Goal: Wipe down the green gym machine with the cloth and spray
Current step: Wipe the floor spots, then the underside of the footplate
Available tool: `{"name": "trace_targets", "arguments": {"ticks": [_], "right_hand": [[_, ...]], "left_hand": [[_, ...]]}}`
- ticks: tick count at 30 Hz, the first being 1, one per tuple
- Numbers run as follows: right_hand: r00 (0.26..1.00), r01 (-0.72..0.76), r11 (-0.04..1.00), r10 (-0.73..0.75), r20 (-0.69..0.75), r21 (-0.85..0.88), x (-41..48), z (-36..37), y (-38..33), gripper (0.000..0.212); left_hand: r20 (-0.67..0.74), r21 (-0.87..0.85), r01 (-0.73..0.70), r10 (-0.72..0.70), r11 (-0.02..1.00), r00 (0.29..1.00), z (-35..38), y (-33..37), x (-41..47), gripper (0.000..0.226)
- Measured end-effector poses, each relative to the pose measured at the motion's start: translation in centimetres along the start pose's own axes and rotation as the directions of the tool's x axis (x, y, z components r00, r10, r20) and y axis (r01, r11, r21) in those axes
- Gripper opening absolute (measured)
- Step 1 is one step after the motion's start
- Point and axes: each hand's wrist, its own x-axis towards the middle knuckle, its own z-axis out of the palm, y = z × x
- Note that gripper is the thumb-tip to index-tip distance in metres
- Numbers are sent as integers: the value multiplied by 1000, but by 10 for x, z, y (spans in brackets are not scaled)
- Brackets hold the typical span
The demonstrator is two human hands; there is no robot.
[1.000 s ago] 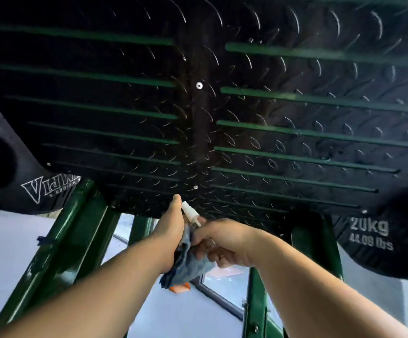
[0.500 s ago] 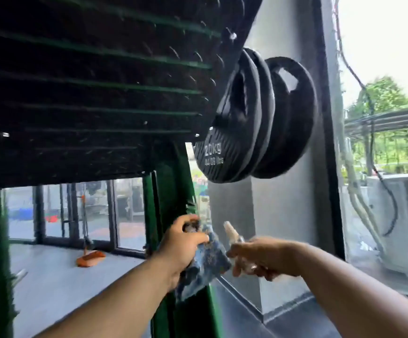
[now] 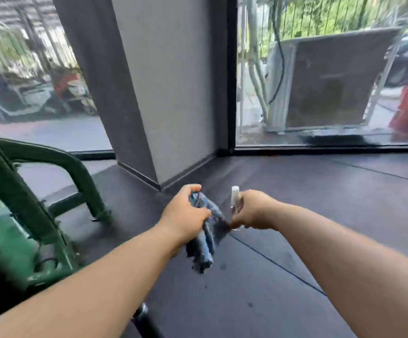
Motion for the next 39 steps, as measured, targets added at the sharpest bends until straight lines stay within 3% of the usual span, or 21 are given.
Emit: {"name": "trace_targets", "arguments": {"ticks": [4,8,16,22,26,32,35,37,39], "right_hand": [[985,-132,991,129,118,22,28,57,93,6],[962,-183,983,183,204,-21,57,124,174,18],[904,-245,968,245,349,-45,75,266,269,8],[868,-317,948,290,403,2,63,315,292,25],[853,-341,940,306,423,7,58,318,293,40],[764,-393,916,371,528,-75,57,312,297,106],[750,-442,887,446,489,-132,54,298,299,104],[798,-505,860,496,342,-69,47,281,298,98],[848,-530,845,525,76,77,40,266,290,91]], "left_hand": [[16,53,180,-181,982,983,106,-60,23,56],[57,106,370,-377,923,925,193,-135,32,62],[48,144,549,-560,823,827,238,-251,32,58],[100,151,638,-653,756,751,250,-299,20,57],[120,116,637,-648,762,752,259,-301,19,50],[114,29,623,-622,781,774,270,-299,24,43],[85,-24,605,-601,796,795,273,-293,29,31],[60,-78,592,-589,802,806,271,-283,30,30],[7,-122,583,-587,803,810,265,-268,31,28]]}}
